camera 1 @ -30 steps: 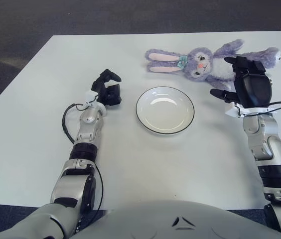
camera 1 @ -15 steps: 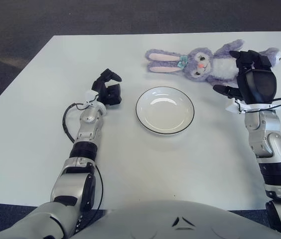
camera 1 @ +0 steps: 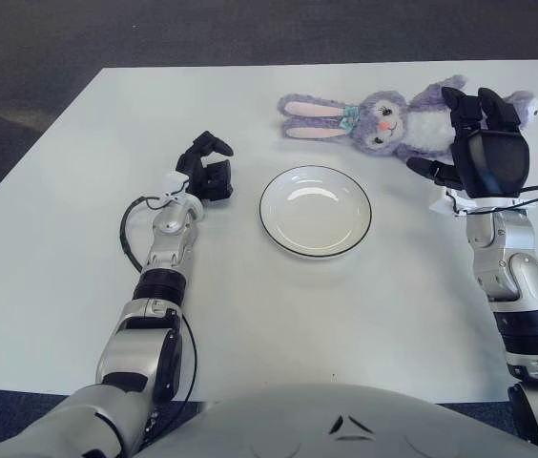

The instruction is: Put the doll into the plate.

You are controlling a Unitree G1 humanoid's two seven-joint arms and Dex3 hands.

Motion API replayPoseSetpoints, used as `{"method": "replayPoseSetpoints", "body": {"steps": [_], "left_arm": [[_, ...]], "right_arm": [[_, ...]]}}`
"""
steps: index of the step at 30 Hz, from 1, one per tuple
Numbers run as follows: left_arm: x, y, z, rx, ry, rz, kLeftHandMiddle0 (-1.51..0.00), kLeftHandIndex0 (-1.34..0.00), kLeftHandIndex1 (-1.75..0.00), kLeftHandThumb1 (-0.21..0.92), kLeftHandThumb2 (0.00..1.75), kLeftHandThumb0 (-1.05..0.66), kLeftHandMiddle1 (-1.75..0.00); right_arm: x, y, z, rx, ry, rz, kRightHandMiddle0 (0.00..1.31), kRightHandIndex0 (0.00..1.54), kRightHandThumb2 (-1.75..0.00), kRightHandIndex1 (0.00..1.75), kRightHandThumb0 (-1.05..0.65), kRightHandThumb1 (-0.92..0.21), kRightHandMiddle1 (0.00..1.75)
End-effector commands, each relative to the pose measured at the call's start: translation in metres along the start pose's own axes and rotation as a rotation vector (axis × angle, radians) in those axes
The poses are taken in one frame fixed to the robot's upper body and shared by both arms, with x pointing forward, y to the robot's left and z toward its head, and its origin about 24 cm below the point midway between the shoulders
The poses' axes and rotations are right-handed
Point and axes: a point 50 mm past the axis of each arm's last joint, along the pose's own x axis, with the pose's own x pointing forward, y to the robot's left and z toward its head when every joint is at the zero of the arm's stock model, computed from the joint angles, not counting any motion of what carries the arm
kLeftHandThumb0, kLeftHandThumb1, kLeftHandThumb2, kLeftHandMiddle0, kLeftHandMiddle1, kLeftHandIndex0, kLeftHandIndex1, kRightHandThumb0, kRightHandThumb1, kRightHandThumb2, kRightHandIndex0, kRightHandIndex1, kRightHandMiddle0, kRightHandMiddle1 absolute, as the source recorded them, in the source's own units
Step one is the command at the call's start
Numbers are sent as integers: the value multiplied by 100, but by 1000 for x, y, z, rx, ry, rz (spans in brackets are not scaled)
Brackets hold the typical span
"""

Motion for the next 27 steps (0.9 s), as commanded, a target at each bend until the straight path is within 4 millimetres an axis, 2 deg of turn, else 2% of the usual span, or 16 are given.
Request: {"method": "replayPoseSetpoints", "body": {"steps": [1,6,14,27], "left_arm": [[-41,-6,-61,-20,246,-4,-122,-53,-175,43,118,-44,-175],[-41,-7,-61,-15,242,-4,-122,-52,-175,43,117,-44,-175],[-41,-8,-61,-15,239,-3,-122,-53,-175,43,118,-44,-175],[-42,-9,-62,-14,237,-3,-121,-53,-175,42,119,-45,-175]], "right_arm": [[9,-9,3,-47,-26,3,0,11,-66,6,-93,-92,28],[16,-7,3,-78,-34,41,0,10,-72,4,-97,-92,25],[25,-3,2,-142,-45,74,0,11,-74,4,-97,-92,31],[46,-1,0,-221,-62,97,0,13,-67,3,-95,-92,53]]}}
